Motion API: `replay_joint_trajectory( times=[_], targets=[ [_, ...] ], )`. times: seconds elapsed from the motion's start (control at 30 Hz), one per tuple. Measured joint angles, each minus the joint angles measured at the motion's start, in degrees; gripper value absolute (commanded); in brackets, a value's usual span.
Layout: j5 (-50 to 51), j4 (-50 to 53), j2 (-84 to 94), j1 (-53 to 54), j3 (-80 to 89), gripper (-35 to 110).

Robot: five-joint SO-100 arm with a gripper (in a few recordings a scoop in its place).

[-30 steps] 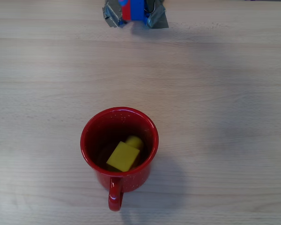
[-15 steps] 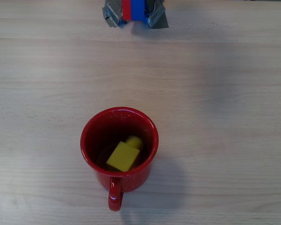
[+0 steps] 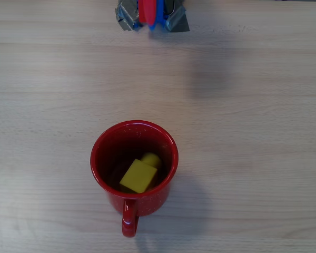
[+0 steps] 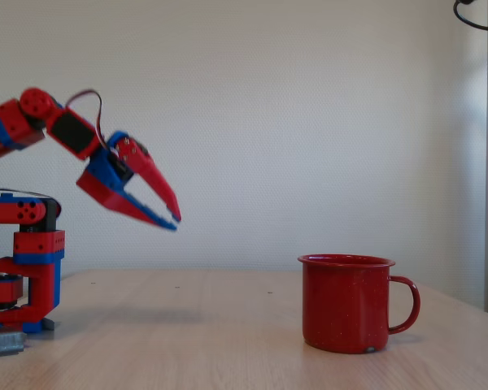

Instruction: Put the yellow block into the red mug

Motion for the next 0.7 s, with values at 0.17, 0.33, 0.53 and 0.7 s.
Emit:
replay_joint_trajectory(
  times=[0.17,0.33,0.53,0.7],
  targets=[
    [-0.9,-1.2,2.5,-0.2,7.8,0],
    [-1.7,-1.2,5.4,0.0,11.8,0],
    [-1.6,-1.2,6.2,0.1,15.8,0],
    [-1.6,-1.2,6.0,-0.1,19.0,0]
  ],
)
